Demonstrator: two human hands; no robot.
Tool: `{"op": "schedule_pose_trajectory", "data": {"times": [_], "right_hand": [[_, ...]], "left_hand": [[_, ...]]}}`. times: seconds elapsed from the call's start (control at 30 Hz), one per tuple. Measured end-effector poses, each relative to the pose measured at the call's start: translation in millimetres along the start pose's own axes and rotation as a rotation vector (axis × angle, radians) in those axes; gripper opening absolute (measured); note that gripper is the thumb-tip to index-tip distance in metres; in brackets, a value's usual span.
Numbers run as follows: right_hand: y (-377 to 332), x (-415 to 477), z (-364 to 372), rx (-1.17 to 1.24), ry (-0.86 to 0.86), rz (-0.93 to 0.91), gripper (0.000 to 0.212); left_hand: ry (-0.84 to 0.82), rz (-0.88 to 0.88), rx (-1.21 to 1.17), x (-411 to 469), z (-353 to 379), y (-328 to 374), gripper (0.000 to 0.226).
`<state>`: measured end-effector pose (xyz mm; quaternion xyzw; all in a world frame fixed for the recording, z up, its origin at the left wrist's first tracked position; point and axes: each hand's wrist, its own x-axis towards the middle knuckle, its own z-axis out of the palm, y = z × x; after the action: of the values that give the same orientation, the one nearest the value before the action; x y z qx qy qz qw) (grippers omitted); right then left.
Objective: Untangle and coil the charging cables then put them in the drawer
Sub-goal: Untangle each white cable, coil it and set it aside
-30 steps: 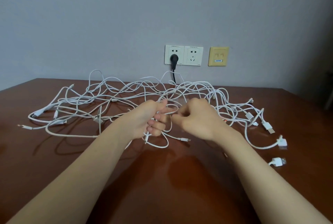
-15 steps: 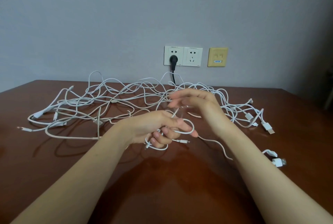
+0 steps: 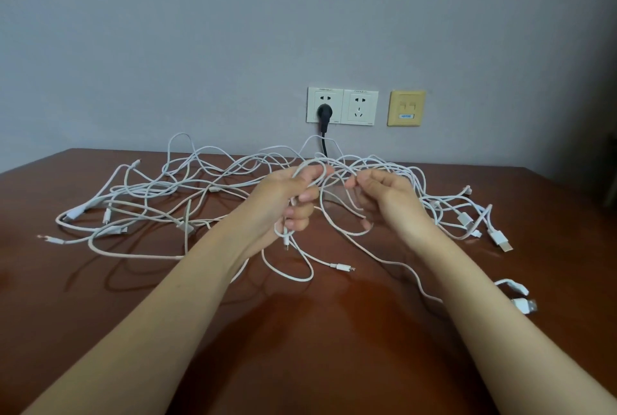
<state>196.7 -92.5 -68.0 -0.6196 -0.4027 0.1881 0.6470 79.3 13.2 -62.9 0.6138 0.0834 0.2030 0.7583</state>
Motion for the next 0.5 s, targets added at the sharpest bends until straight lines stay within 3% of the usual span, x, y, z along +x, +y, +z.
{"op": "schedule_pose_trajectory", "data": {"times": [0.13, 0.27, 0.33, 0.5], "right_hand": [[9.3, -3.6, 20.5, -0.325, 0.028, -0.035, 0.034], [6.8, -8.7, 27.3, -0.580, 0.088, -0.146, 0.029], [6.6, -11.5, 29.2, -0.643, 0.105, -0.200, 0.027], [8.5, -14.6, 31.9, -0.711, 0.085, -0.219, 0.028]], "left_hand": [[0.161, 0.098, 0.086, 4.4, 8.4, -8.3, 0.020], [0.252, 0.200, 0.414, 9.1, 10.3, -18.5, 0.019], [0.296, 0.280, 0.566, 11.7, 9.5, -24.1, 0.016], [0.322, 0.288, 0.562, 14.1, 9.2, -25.0, 0.025]]}}
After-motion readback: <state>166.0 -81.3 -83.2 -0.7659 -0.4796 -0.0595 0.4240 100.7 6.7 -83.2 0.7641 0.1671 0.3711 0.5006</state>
